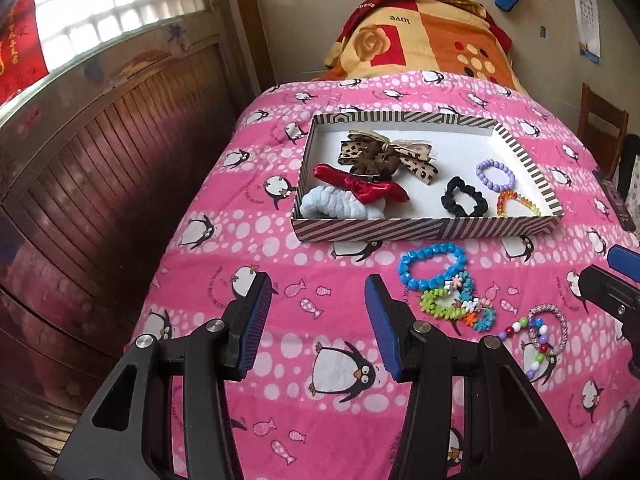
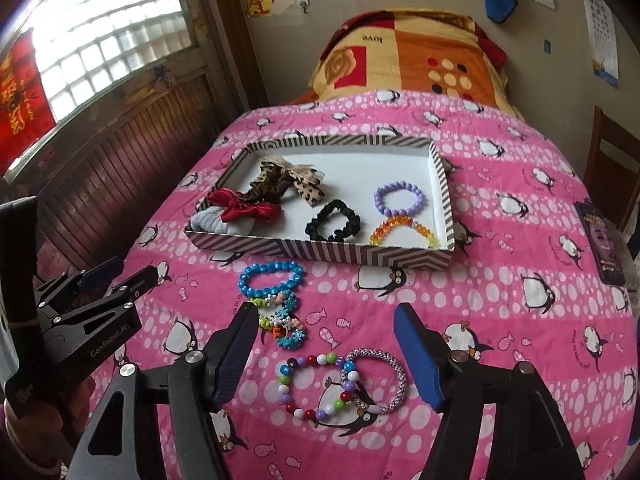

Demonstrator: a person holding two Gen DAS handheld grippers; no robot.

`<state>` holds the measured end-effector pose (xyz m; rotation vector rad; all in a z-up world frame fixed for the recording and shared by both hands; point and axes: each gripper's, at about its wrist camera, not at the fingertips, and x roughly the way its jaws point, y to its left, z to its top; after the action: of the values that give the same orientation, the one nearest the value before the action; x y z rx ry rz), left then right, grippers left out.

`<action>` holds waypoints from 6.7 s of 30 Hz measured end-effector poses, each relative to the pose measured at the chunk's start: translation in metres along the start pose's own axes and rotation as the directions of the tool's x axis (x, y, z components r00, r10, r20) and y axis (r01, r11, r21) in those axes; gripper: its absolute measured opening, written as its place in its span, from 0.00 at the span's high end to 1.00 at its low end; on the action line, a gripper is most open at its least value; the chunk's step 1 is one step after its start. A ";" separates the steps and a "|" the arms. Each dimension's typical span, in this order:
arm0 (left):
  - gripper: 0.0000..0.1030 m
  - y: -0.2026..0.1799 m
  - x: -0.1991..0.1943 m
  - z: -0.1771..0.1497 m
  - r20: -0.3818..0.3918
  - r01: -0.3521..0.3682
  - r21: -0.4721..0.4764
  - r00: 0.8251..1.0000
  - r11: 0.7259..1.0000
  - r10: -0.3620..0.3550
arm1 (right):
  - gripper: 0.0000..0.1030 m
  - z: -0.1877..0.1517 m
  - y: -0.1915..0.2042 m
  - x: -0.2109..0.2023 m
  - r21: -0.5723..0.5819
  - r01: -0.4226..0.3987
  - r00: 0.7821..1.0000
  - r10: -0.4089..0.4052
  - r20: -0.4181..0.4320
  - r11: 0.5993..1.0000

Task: Organize jewelry
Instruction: 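Move both grippers back over the bracelets lying beside the tray, then grasp the blue bead bracelet with the left gripper while the right gripper grasps the silver braided bracelet, then carry the blue and silver bracelets into the tray with both grippers, then open both grippers to drop the bracelets in the tray, then move both grippers back over the remaining bracelets on the bedspread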

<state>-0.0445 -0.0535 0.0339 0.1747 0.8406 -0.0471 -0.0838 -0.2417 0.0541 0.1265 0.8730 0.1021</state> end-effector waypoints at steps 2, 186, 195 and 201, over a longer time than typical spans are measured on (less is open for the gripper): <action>0.53 0.000 -0.002 -0.001 0.008 -0.008 0.005 1.000 1.000 0.007 | 0.35 -0.001 0.001 -0.002 -0.010 0.010 1.000 -0.010 0.001 1.000; 0.47 -0.047 0.116 0.107 -0.245 0.229 -0.076 0.939 0.971 -0.240 | 0.59 0.143 -0.065 0.152 -0.039 0.018 0.987 -0.024 -0.161 0.999; 0.46 -0.038 0.080 0.078 -0.208 0.210 -0.038 0.954 0.977 -0.214 | 0.58 0.096 -0.055 0.087 -0.020 0.020 0.991 -0.022 -0.129 1.000; 0.46 -0.028 0.058 0.059 -0.182 0.191 -0.007 0.965 0.982 -0.189 | 0.58 0.068 -0.048 0.064 0.012 0.024 0.992 -0.022 -0.128 1.000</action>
<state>0.0348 -0.0894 0.0258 0.1085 1.0378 -0.2185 0.0110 -0.2846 0.0419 0.1235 1.0025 0.0835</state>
